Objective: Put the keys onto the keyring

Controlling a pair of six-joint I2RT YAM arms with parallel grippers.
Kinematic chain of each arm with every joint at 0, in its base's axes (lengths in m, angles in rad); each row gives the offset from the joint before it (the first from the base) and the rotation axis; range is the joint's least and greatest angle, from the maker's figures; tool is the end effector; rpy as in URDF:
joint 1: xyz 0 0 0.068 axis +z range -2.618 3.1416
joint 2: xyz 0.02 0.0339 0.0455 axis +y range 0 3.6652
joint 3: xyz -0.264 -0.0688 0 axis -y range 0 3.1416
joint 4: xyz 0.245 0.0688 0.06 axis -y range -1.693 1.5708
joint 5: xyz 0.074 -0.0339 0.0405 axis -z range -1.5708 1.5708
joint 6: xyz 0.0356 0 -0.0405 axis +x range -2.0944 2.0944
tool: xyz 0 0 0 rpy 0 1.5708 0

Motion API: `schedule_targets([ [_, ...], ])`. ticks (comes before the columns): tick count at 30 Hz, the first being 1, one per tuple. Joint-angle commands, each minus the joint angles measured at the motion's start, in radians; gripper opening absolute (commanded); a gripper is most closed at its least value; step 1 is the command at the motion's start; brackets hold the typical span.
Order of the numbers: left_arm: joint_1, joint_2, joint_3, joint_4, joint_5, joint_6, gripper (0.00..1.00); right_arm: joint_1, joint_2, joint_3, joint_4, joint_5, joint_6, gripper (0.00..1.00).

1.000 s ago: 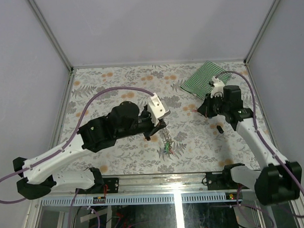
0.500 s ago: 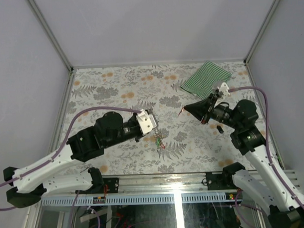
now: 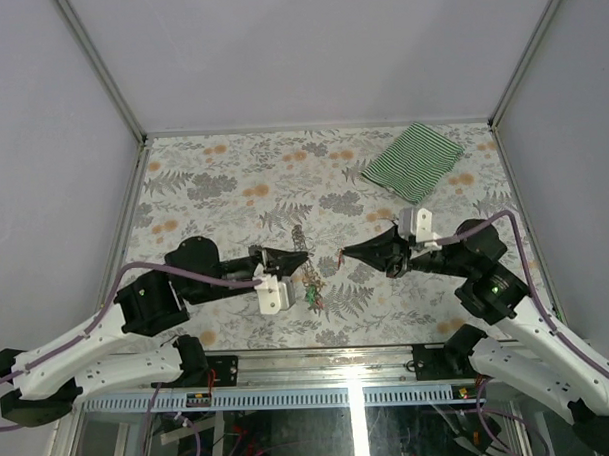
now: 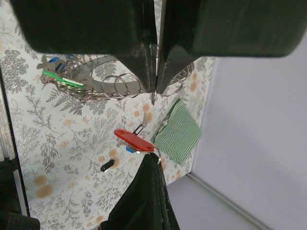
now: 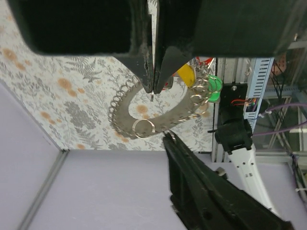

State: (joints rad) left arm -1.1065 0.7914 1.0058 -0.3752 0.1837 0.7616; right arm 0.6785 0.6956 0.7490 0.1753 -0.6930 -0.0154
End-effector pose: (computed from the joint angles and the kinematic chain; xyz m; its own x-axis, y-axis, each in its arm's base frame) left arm 0.0697 -0.1537 0.3946 0.6105 0.2962 -0.7346 0.7441 0.1032 0.6600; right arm 0.1084 0.1166 0.3787 0.1914 0.1391 -0.9716 -0.9644 0.2106 -0.1598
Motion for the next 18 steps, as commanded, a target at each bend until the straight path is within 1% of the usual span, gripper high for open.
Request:
schedule_targets([
  [1,-0.008,-0.036,-0.016,0.119,0.097,0.152,0.0,0.092,-0.003,0.046,0.04,0.051,-0.179,0.0],
  [6,-0.007,-0.06,-0.034,0.119,0.125,0.205,0.0,0.147,0.007,0.042,0.036,0.073,-0.277,0.0],
  [13,-0.007,-0.07,-0.069,0.148,0.137,0.245,0.0,0.17,0.013,0.016,0.034,0.086,-0.415,0.0],
  [16,-0.009,-0.07,-0.091,0.175,0.14,0.259,0.0,0.175,0.015,0.005,0.047,0.089,-0.445,0.0],
  [18,-0.008,-0.07,-0.101,0.206,0.134,0.235,0.0,0.177,0.019,0.005,0.059,0.086,-0.446,0.0],
])
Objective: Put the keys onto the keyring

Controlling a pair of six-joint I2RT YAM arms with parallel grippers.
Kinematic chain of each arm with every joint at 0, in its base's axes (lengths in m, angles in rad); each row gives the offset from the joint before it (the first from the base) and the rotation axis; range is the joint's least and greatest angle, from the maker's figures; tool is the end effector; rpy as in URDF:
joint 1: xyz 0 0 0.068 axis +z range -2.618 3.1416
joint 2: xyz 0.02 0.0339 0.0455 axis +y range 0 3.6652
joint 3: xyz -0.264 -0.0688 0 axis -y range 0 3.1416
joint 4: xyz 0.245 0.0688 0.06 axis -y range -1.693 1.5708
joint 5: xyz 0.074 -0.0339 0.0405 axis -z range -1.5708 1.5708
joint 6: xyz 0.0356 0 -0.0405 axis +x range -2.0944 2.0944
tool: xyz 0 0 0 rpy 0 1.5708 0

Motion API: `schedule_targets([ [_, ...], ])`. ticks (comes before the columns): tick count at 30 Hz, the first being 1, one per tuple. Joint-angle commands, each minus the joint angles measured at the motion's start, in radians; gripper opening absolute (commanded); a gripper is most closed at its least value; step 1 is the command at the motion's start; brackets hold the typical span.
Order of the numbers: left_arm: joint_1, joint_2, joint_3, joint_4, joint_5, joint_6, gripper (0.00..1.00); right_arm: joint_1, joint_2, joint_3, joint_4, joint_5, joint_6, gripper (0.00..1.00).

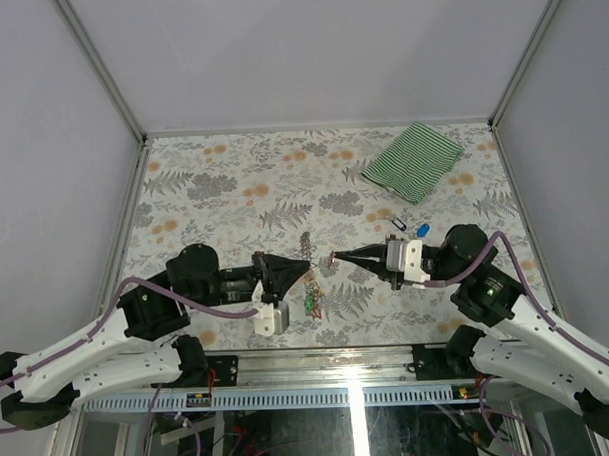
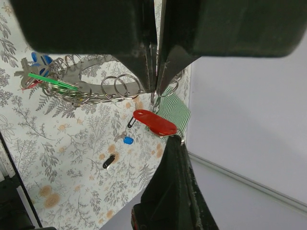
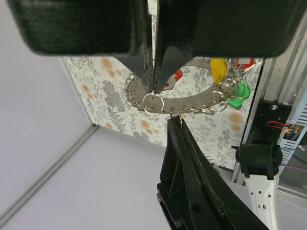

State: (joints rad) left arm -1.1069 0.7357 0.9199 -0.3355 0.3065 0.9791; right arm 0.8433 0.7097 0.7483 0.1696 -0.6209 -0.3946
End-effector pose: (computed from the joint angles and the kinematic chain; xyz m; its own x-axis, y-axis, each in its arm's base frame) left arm 0.0624 -0.1487 0.3783 0.7808 0.2078 -0.5891 0.6060 -0.0227 0.7951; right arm 0.0929 0.1355 0.3762 0.5059 0.0980 -0.8570 -0.8574 0.1662 -0.4871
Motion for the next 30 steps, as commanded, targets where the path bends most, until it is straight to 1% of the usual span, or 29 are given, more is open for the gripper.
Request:
schedule_targets([
  [1,-0.007,-0.014,-0.016,0.175,0.006,0.006,0.0,0.015,0.008,0.011,0.063,0.013,-0.065,0.0],
  [3,-0.008,-0.014,-0.026,0.211,-0.012,-0.036,0.0,0.017,0.017,0.025,0.047,0.024,-0.061,0.0],
  [7,-0.008,-0.012,-0.047,0.31,-0.066,-0.174,0.0,0.018,0.021,0.043,0.0,0.054,-0.062,0.0],
  [11,-0.008,-0.013,-0.069,0.388,-0.098,-0.269,0.0,0.019,0.012,0.044,0.009,0.05,-0.043,0.0],
  [16,-0.007,0.001,-0.087,0.476,-0.215,-0.401,0.0,0.018,0.007,0.052,-0.001,0.036,-0.041,0.0],
  [20,-0.007,0.021,-0.082,0.49,-0.247,-0.444,0.0,0.019,0.014,0.053,0.028,0.037,-0.024,0.01],
  [30,-0.008,0.039,-0.063,0.486,-0.283,-0.487,0.0,0.018,0.056,0.049,0.199,0.109,0.121,0.0],
])
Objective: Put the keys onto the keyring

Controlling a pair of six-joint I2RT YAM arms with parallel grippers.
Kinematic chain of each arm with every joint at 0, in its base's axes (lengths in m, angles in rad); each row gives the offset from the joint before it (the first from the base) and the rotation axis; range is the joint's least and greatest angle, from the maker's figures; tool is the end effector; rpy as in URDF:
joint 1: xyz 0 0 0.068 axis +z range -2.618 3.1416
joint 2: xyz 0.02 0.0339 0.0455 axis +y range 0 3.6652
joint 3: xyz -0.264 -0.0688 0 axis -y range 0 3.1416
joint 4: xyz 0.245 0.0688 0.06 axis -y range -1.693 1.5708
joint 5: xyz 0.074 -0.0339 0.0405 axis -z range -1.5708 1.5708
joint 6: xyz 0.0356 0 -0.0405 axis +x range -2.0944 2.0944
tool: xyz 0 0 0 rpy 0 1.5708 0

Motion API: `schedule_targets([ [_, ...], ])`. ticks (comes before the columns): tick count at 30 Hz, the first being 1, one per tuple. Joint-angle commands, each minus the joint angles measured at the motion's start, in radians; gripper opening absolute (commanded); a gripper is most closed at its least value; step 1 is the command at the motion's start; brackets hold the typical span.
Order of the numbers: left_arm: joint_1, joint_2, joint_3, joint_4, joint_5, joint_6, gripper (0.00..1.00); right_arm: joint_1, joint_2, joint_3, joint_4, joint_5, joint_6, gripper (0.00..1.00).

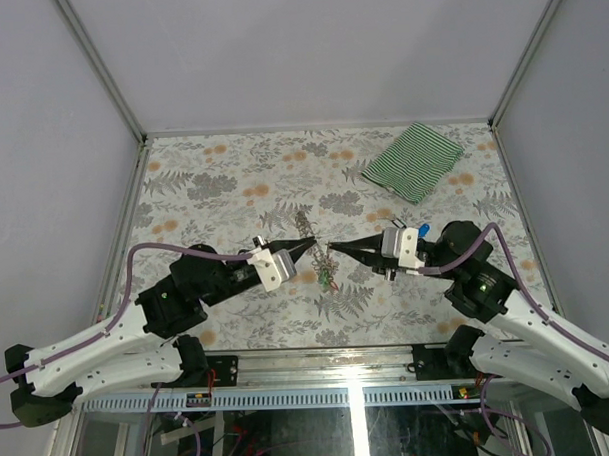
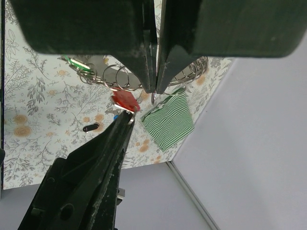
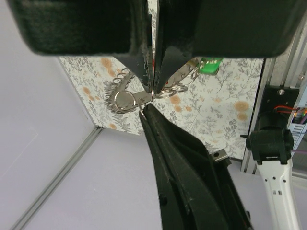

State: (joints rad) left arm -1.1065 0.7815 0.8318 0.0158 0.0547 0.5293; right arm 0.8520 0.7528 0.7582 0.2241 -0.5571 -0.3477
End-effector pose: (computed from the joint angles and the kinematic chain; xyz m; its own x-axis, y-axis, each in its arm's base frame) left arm 0.0805 -0.1650 0.3789 0.4887 0.1502 -0.8595 0.7768 0.3737 0.5069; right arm 0.1001 0.1430 0.3790 0.4740 0.1025 -0.8745 -0.8683 0.2195 -0.4449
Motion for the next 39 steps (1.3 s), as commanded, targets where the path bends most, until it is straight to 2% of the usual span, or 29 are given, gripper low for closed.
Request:
schedule_targets([
  [1,-0.009,-0.006,0.028,0.132,-0.032,-0.041,0.0,0.01,0.021,0.042,0.149,0.053,0.079,0.0],
  [8,-0.008,0.002,0.045,0.131,-0.041,-0.06,0.0,0.01,0.049,0.044,0.201,0.054,0.125,0.0],
  [30,-0.009,0.021,0.081,0.14,-0.092,-0.137,0.0,0.009,0.034,0.033,0.18,0.051,0.115,0.0],
  [39,-0.008,0.029,0.092,0.128,-0.083,-0.139,0.0,0.01,0.049,0.026,0.258,0.058,0.158,0.0],
])
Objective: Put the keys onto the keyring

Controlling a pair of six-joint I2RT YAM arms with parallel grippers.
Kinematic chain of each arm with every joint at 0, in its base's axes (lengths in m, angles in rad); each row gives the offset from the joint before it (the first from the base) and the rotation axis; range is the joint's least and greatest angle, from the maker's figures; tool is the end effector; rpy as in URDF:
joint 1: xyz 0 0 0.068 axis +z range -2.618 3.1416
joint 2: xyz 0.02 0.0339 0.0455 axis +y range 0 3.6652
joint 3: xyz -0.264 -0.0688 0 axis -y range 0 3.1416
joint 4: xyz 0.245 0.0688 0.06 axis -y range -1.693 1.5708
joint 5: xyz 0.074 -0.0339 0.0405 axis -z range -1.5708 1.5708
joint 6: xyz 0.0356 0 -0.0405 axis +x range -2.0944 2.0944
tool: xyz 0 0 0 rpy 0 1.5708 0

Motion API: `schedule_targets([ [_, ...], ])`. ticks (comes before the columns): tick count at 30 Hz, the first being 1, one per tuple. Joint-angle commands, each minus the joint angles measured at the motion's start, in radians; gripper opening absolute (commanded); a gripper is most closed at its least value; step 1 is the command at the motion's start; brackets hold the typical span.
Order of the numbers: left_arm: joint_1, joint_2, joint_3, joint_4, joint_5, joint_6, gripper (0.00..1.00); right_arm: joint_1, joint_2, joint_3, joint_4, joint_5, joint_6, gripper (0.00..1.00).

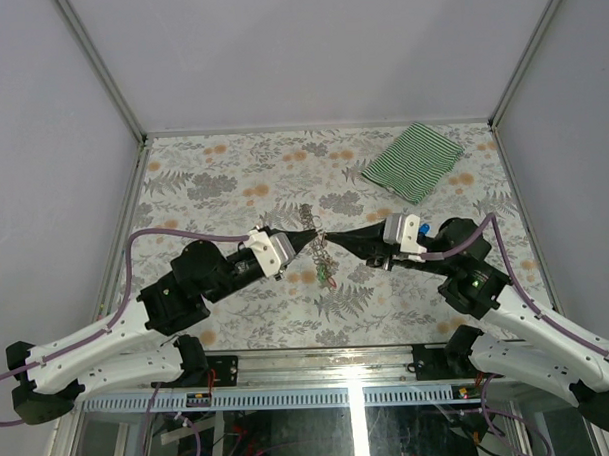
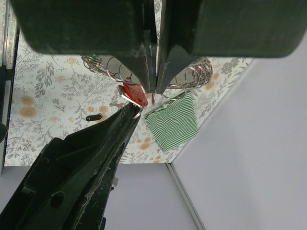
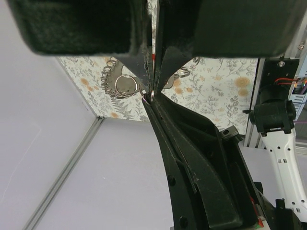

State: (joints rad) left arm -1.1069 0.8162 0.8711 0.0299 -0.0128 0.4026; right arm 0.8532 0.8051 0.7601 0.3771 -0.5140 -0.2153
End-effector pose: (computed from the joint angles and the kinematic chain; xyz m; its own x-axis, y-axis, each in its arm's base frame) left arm 0.0853 -0.1695 0.3885 0.3830 0.1101 -0.9172 0.8026 0.4518 0.3894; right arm 0.1076 0.1499 0.3870 0.4149 0.1924 -0.8893 -0.8937 0.2698 -0.3586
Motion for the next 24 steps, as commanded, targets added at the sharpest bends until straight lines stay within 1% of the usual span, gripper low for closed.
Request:
schedule_targets([
  [1,-0.008,-0.005,0.054,0.112,-0.013,-0.013,0.0,0.008,-0.002,0.022,0.109,0.017,0.029,0.0],
  [14,-0.007,-0.002,0.063,0.106,0.0,-0.016,0.0,0.008,0.015,0.024,0.1,0.035,0.037,0.0],
  [24,-0.008,0.004,0.069,0.097,0.004,-0.021,0.0,0.009,0.007,0.015,0.128,0.056,0.052,0.0],
])
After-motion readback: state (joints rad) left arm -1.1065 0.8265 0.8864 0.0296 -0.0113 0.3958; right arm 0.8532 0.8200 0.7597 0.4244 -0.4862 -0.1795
